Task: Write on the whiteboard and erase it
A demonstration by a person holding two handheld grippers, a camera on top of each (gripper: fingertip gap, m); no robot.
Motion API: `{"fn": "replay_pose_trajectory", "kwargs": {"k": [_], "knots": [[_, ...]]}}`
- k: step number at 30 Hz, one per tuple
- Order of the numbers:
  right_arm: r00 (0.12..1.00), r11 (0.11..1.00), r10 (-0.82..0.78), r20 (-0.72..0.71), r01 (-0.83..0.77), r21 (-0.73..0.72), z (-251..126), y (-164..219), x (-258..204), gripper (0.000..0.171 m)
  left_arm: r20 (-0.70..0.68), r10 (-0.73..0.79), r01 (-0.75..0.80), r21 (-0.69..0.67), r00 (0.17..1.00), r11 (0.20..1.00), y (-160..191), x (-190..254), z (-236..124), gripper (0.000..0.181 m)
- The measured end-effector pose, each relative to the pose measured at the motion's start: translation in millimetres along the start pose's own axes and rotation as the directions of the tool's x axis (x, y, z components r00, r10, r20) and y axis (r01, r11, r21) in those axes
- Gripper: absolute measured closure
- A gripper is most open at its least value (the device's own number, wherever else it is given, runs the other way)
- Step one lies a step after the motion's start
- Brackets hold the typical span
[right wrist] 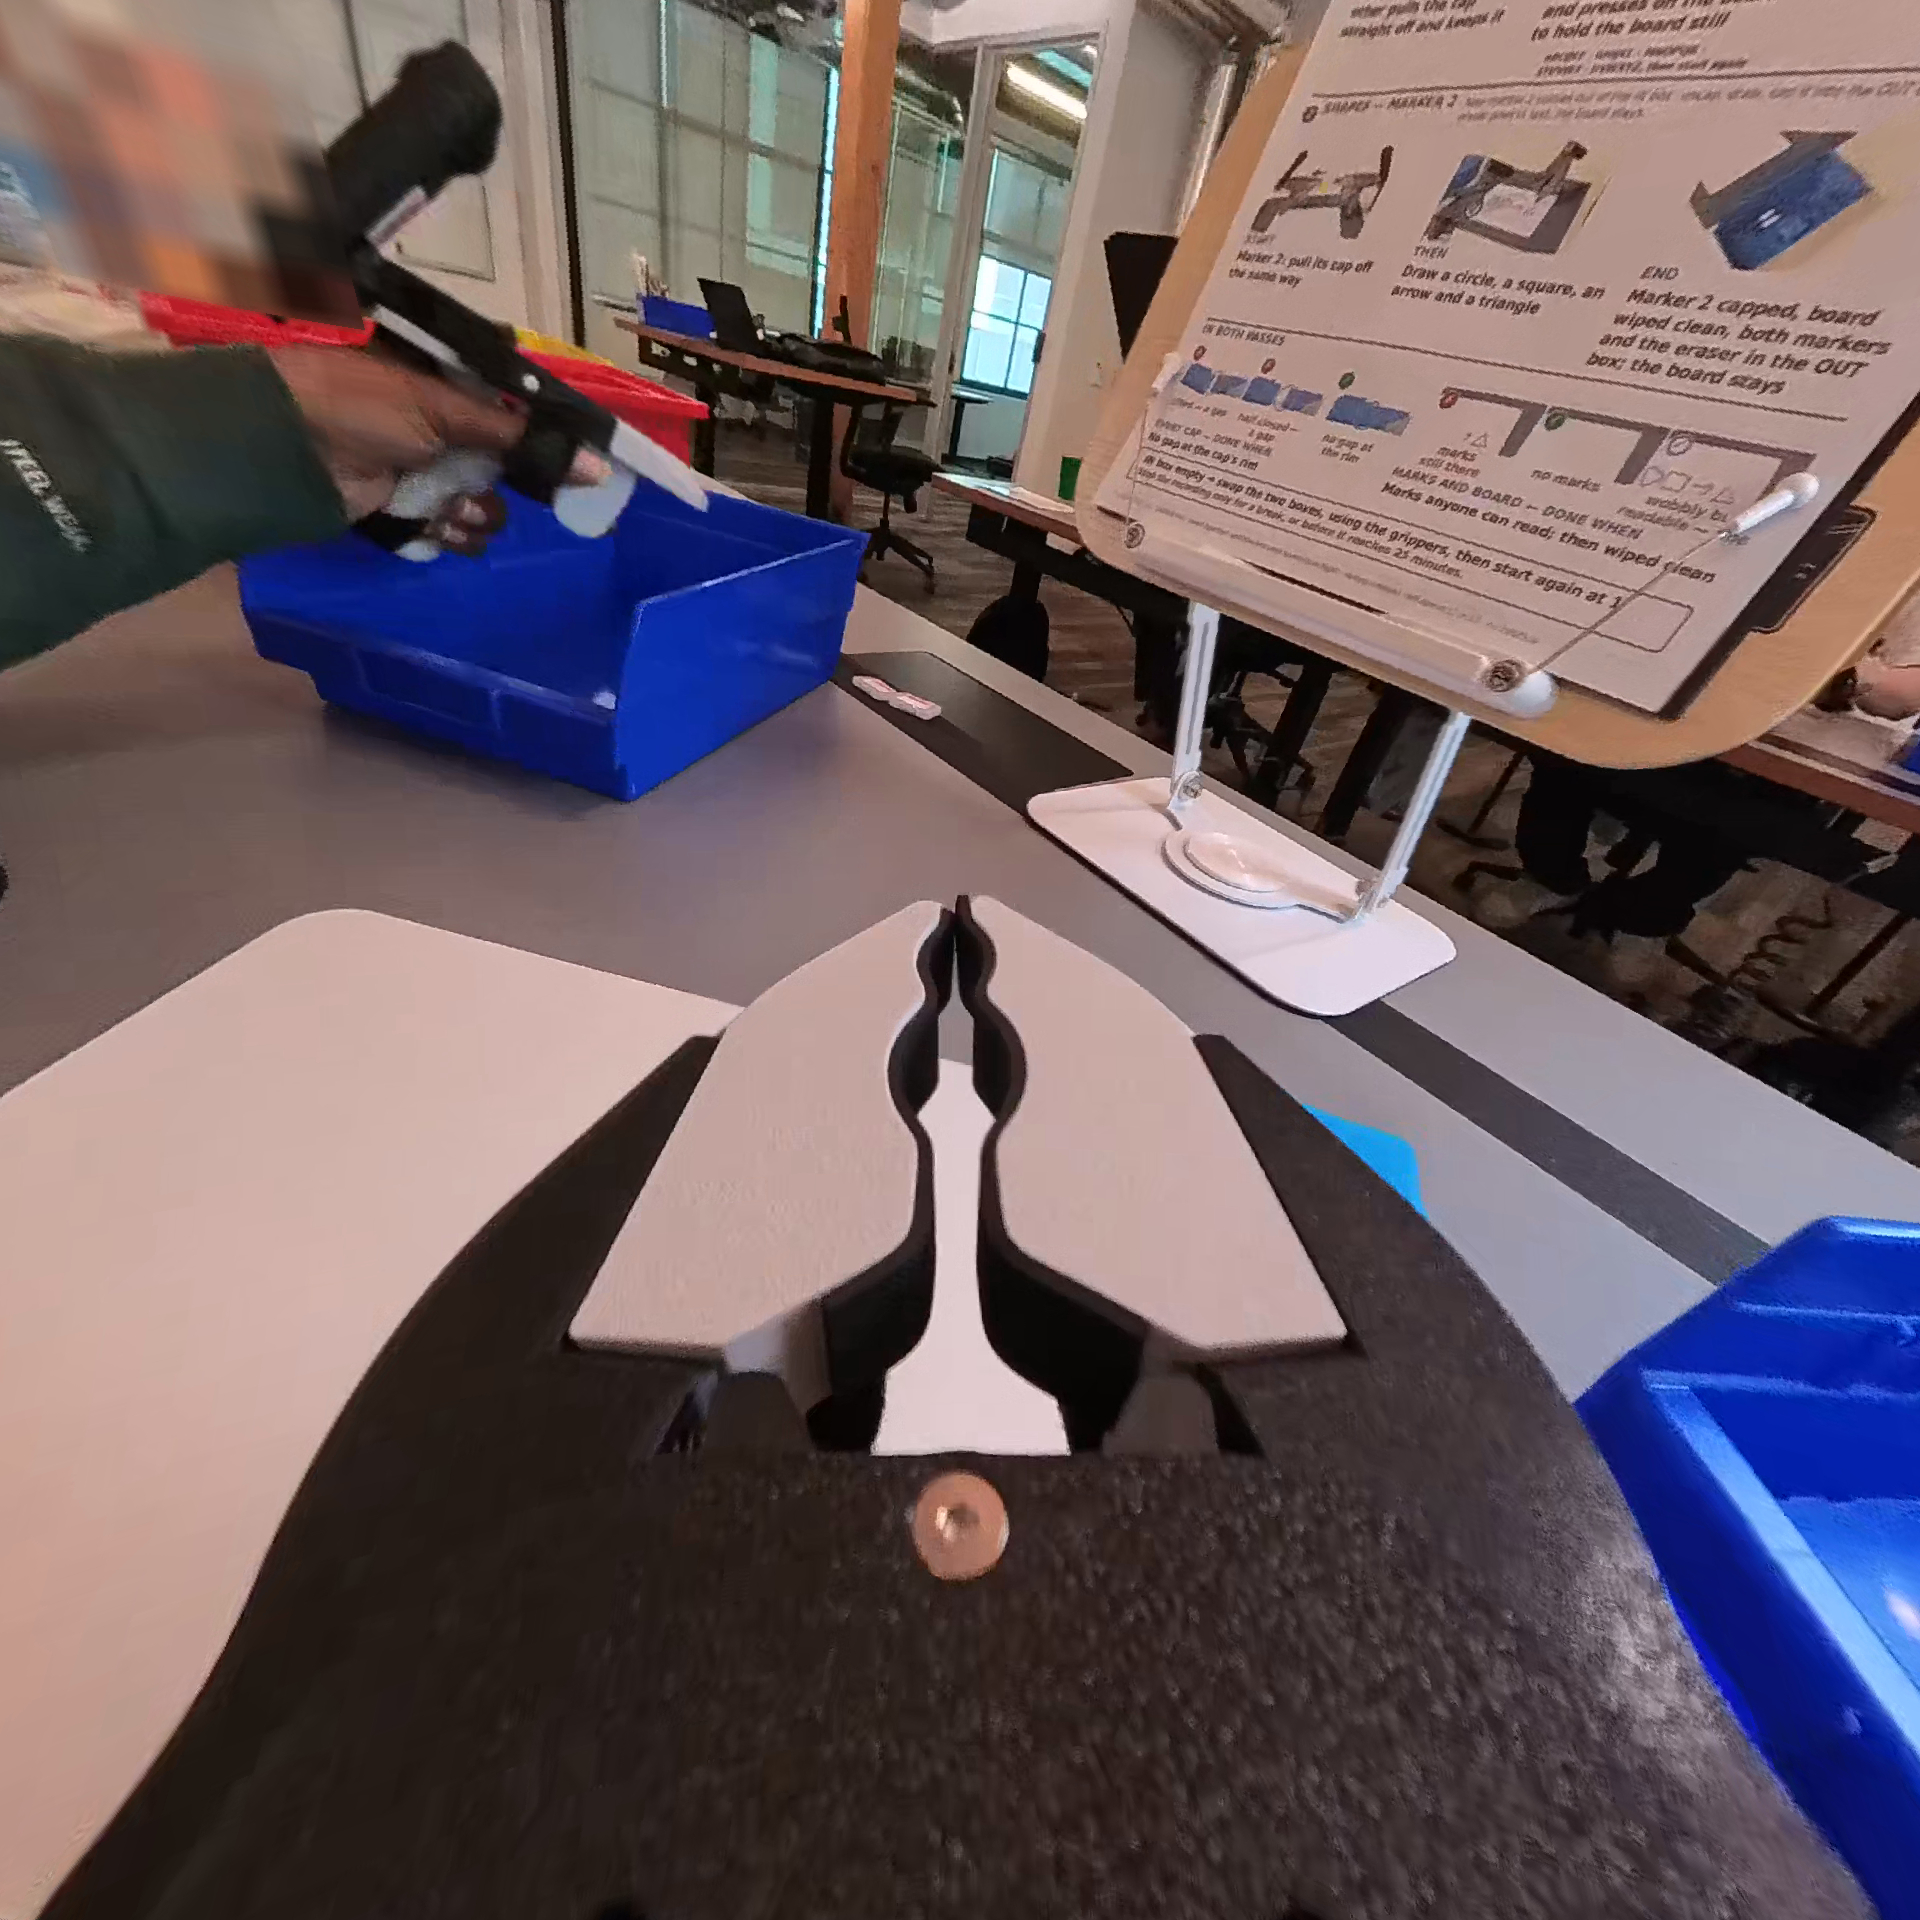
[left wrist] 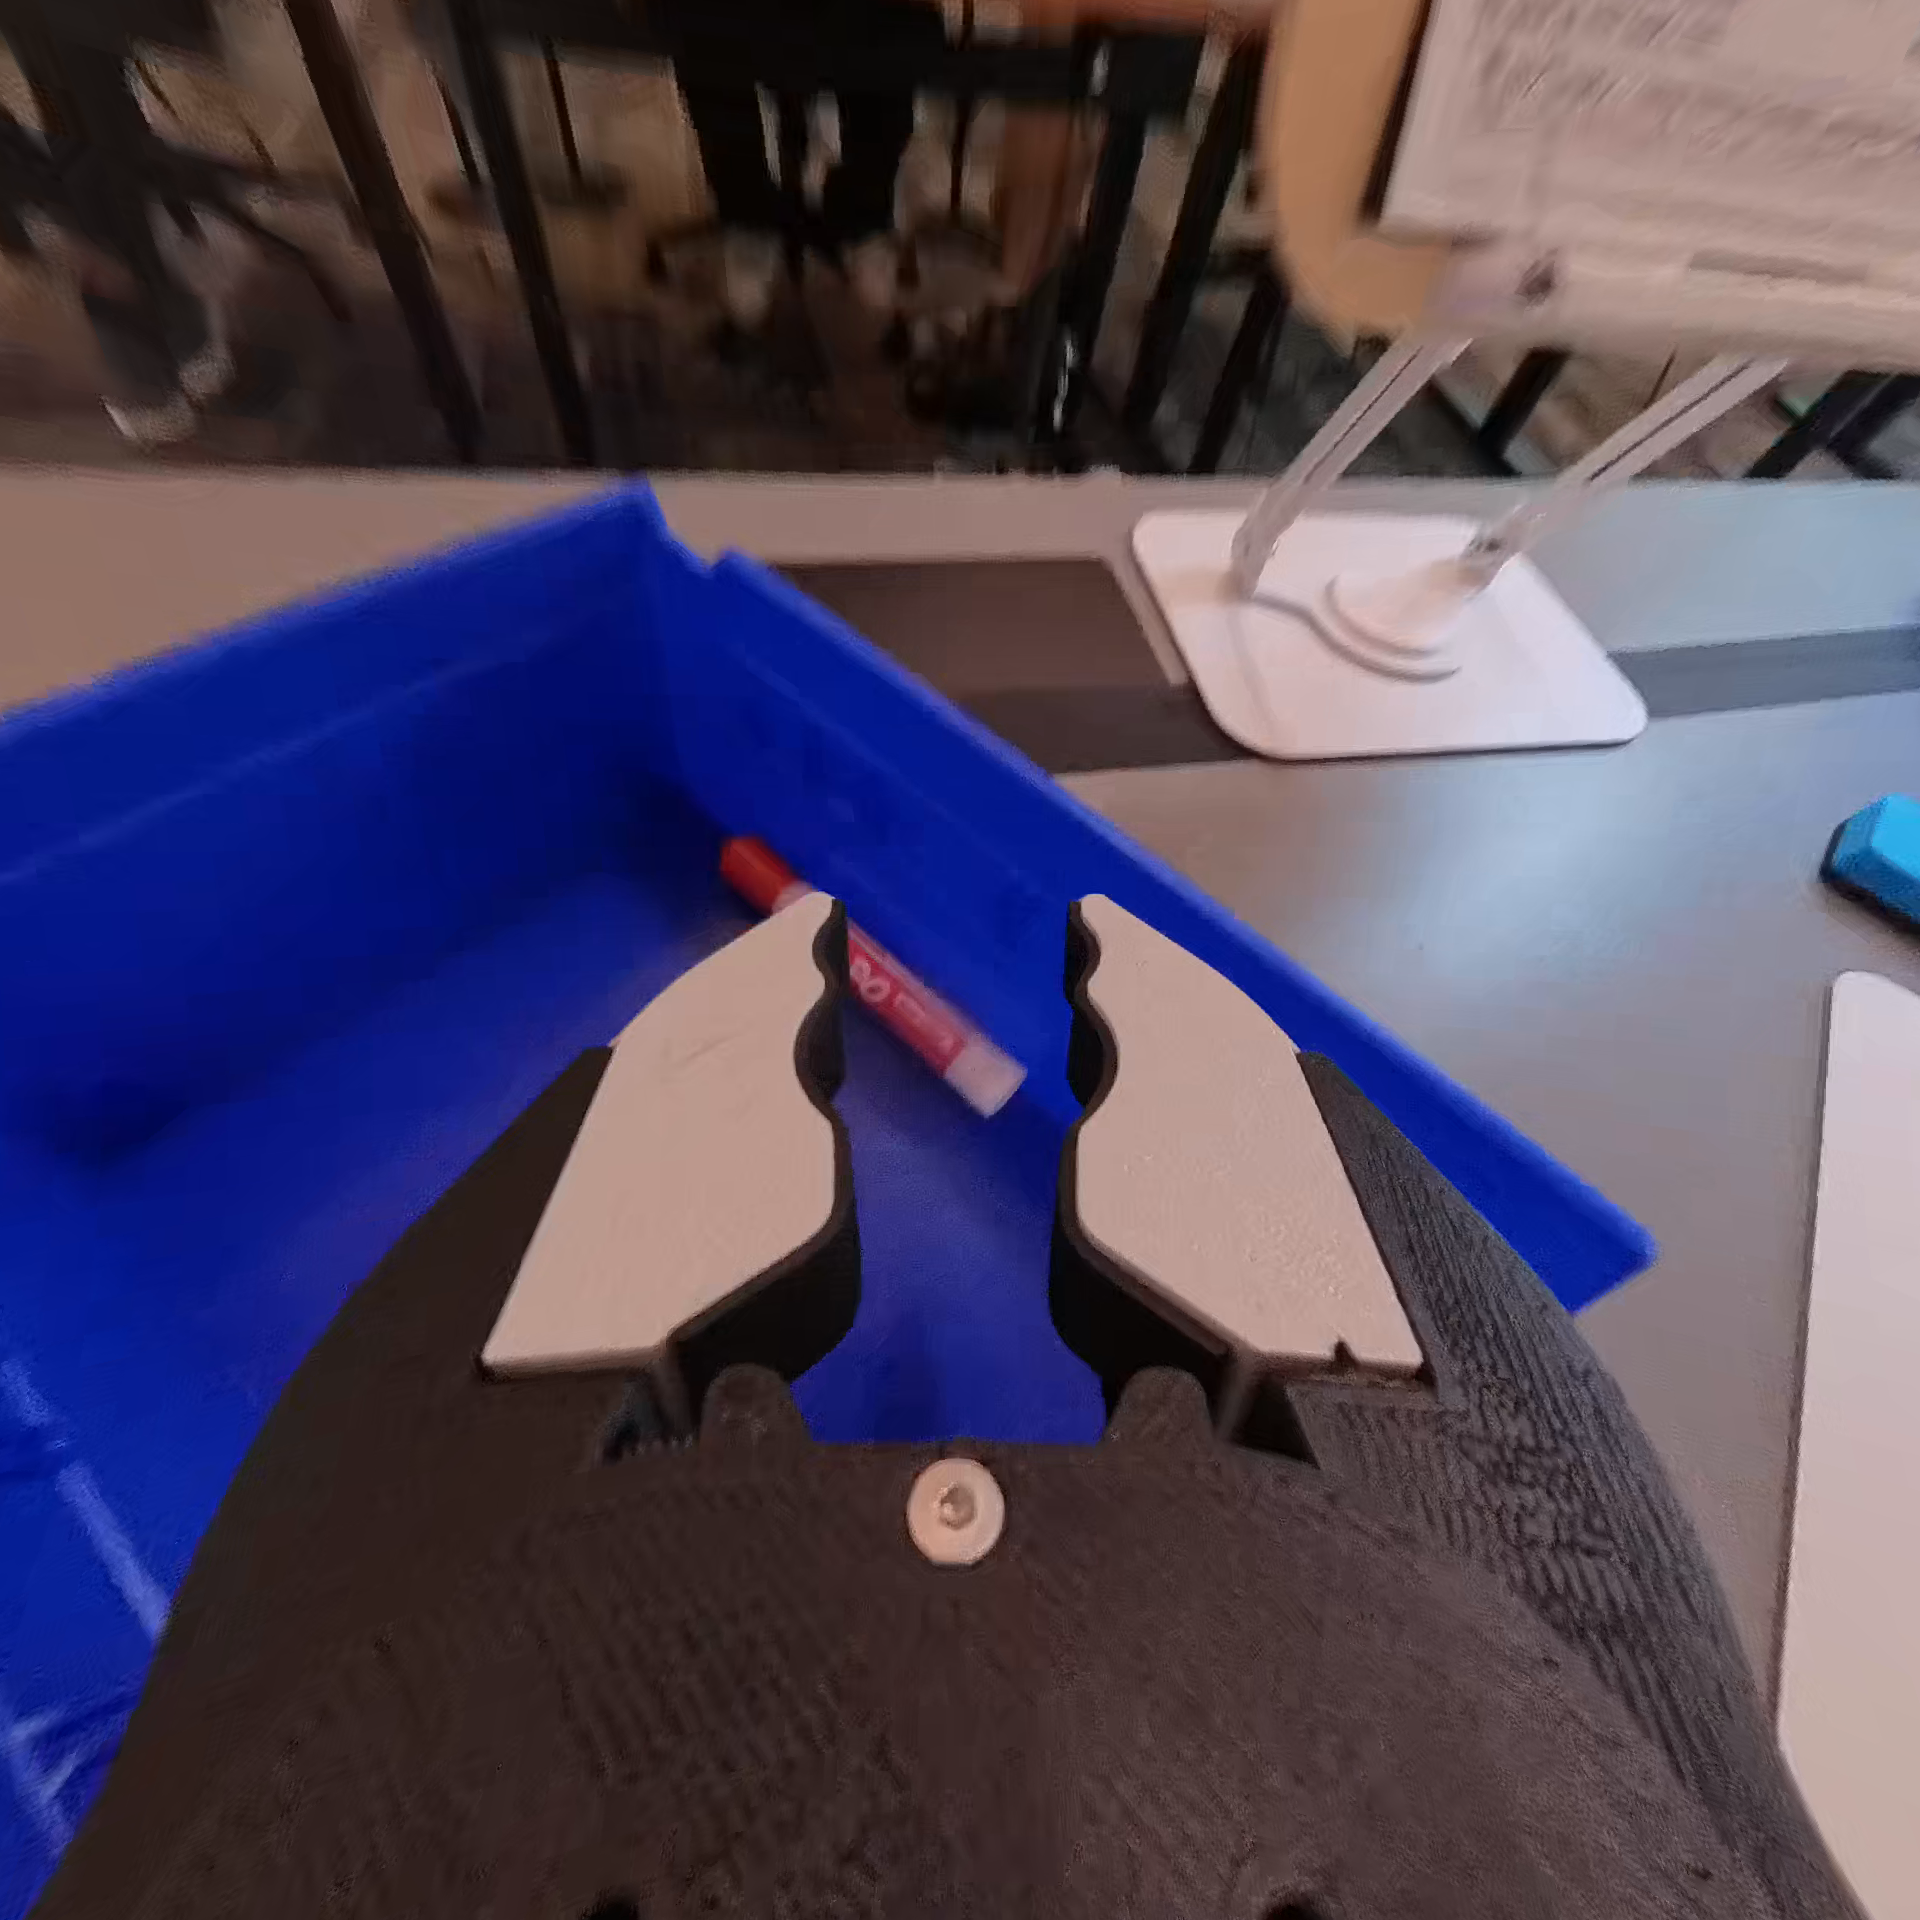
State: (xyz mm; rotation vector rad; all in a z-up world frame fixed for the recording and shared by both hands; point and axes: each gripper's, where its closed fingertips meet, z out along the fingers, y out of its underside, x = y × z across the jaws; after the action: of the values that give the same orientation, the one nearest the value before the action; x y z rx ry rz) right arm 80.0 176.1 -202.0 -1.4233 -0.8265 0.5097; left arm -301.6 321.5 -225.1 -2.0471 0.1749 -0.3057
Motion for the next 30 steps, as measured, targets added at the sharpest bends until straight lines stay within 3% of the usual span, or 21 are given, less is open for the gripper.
{"fn": "replay_pose_trajectory", "kwargs": {"k": [5, 12, 17, 20, 25, 27, 30], "knots": [[1.000, 0.999, 0.004, 0.014, -0.003, -0.031, 3.3, 8.5, -3.4, 0.171, -0.105, -0.201, 0.180, -0.178, 0.974, 0.967, 20.3, -0.5, 49.1, 0.143], [1.000, 0.999, 0.021, 0.008, -0.020, -0.048, 2.7, 13.1, 1.4, 0.171, 0.019, -0.199, 0.193, -0.348, 0.980, 0.917, 47.2, -25.6, 79.2, 0.141], [1.000, 0.997, 0.027, 0.012, -0.026, -0.069, 4.0, 18.1, 1.7, 0.171, 0.063, -0.141, 0.155, -0.443, 0.988, 0.883, 58.9, -33.8, 91.2, 0.147], [1.000, 0.997, 0.008, 0.005, -0.008, -0.071, 2.4, 16.6, 1.6, 0.171, 0.134, 0.066, 0.017, -0.543, 0.989, 0.840, 69.9, -51.9, 84.7, 0.154], [1.000, 0.998, -0.020, 0.003, 0.020, -0.053, 0.6, 8.1, -1.5, 0.171, 0.152, 0.162, -0.034, -0.617, 0.975, 0.786, 75.2, -65.8, 66.5, 0.161], [1.000, 0.999, -0.027, 0.003, 0.027, -0.048, 0.4, 6.6, -3.6, 0.171, 0.143, 0.167, -0.055, -0.578, 0.976, 0.814, 63.3, -63.0, 58.0, 0.161], [1.000, 0.999, -0.016, 0.003, 0.016, -0.036, 0.5, 4.3, -5.9, 0.171, 0.131, 0.187, -0.122, -0.396, 0.973, 0.910, 10.3, -45.6, 32.6, 0.161]]}}
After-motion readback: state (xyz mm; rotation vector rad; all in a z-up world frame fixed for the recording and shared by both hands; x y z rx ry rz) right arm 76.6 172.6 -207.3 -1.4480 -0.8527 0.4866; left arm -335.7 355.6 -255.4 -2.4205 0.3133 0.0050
